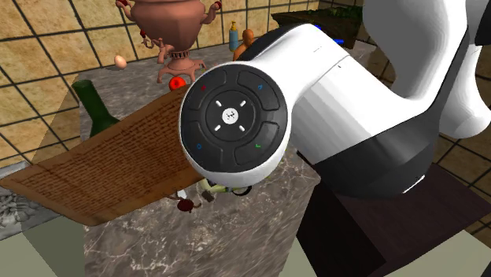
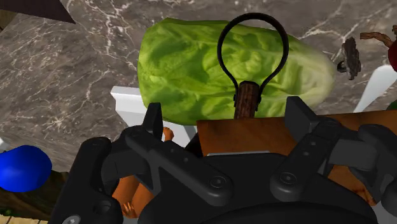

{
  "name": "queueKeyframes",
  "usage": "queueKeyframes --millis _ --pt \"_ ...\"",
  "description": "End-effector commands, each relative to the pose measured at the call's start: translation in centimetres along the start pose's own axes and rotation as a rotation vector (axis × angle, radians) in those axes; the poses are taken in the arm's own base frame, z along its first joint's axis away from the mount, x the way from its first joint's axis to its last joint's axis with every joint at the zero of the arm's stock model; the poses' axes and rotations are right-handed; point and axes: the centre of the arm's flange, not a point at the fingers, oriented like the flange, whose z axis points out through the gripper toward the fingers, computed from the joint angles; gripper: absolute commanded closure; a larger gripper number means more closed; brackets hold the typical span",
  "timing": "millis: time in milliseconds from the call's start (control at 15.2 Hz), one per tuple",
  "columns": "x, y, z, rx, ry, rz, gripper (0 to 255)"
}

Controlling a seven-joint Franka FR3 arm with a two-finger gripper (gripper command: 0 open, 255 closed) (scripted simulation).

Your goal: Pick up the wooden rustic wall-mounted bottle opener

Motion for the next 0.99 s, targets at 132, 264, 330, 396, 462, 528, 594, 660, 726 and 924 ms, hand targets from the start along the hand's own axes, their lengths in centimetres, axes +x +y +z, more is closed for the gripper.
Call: queueKeyframes --millis 132,264,330,396,462,528,594,660,726,924 --pt "-0.5 -1.5 1.6 -0.018 0.014 0.035 0" --pt "-1.0 -1.8 2.4 -0.018 0.014 0.035 0" --pt "-1.3 -2.0 2.8 -0.018 0.014 0.035 0" --pt "-1.7 -2.2 3.5 -0.018 0.014 0.035 0" --pt "-1.7 -2.2 3.5 -0.018 0.014 0.035 0" --pt "-1.7 -2.2 3.5 -0.018 0.014 0.035 0" --pt "-1.7 -2.3 3.6 -0.018 0.014 0.035 255" --pt "-1.7 -2.3 3.5 -0.018 0.014 0.035 255" --pt "-1.7 -2.3 3.5 -0.018 0.014 0.035 255" --pt "-1.7 -2.3 3.5 -0.018 0.014 0.035 255"
